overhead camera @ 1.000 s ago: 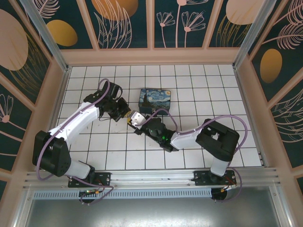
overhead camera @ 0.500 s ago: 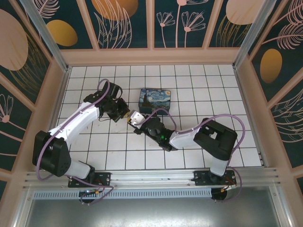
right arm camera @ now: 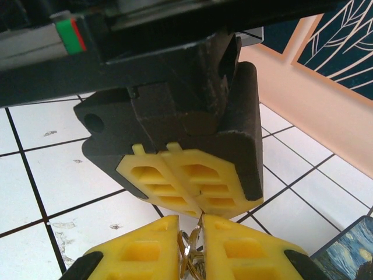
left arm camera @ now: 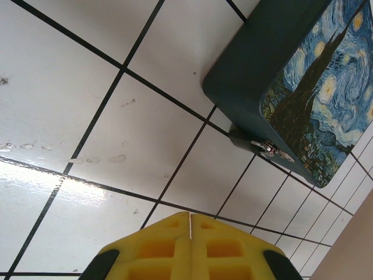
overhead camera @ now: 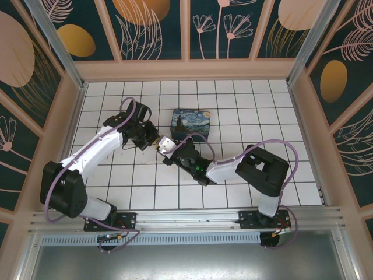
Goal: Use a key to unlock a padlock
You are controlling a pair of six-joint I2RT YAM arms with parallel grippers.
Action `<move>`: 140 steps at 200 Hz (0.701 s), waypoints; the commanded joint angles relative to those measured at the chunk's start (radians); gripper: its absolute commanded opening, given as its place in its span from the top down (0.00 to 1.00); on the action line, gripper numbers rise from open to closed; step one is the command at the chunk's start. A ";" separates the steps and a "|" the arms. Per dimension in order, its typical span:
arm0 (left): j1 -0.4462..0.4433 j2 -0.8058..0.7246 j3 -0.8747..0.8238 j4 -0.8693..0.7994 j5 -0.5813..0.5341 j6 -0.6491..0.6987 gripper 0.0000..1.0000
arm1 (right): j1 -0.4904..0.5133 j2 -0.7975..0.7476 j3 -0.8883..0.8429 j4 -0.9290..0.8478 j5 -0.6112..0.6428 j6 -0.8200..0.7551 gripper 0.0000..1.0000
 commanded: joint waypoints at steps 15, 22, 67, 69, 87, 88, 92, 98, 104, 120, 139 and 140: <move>-0.006 -0.017 0.032 -0.034 0.003 0.011 1.00 | -0.018 0.023 0.018 -0.015 0.026 0.027 0.85; -0.007 -0.017 0.033 -0.036 0.002 0.009 1.00 | -0.020 0.023 0.018 -0.017 0.024 0.029 0.85; -0.008 -0.017 0.042 -0.042 0.004 0.012 1.00 | -0.028 0.035 0.024 -0.033 0.043 0.035 0.90; -0.008 -0.016 0.041 -0.041 0.006 0.011 1.00 | -0.029 0.036 0.024 -0.033 0.041 0.035 0.90; -0.011 -0.015 0.038 -0.038 0.008 0.008 1.00 | -0.030 0.036 0.027 -0.031 0.040 0.039 0.93; -0.011 -0.015 0.038 -0.039 0.008 0.008 1.00 | -0.030 0.035 0.027 -0.030 0.040 0.039 0.94; -0.012 -0.014 0.038 -0.037 0.008 0.008 1.00 | -0.029 0.036 0.029 -0.029 0.041 0.039 0.94; -0.013 -0.014 0.038 -0.037 0.009 0.007 1.00 | -0.029 0.035 0.028 -0.027 0.043 0.040 0.95; -0.013 -0.013 0.039 -0.036 0.009 0.008 1.00 | -0.030 0.035 0.028 -0.025 0.043 0.038 0.95; -0.016 -0.013 0.042 -0.035 0.012 0.007 1.00 | -0.030 0.032 0.030 -0.031 0.047 0.038 0.97; -0.015 -0.019 0.047 -0.035 -0.002 0.007 0.86 | -0.032 0.031 0.027 -0.040 0.055 0.044 0.99; -0.016 -0.020 0.047 -0.035 -0.002 0.008 0.86 | -0.032 0.030 0.026 -0.039 0.056 0.045 0.99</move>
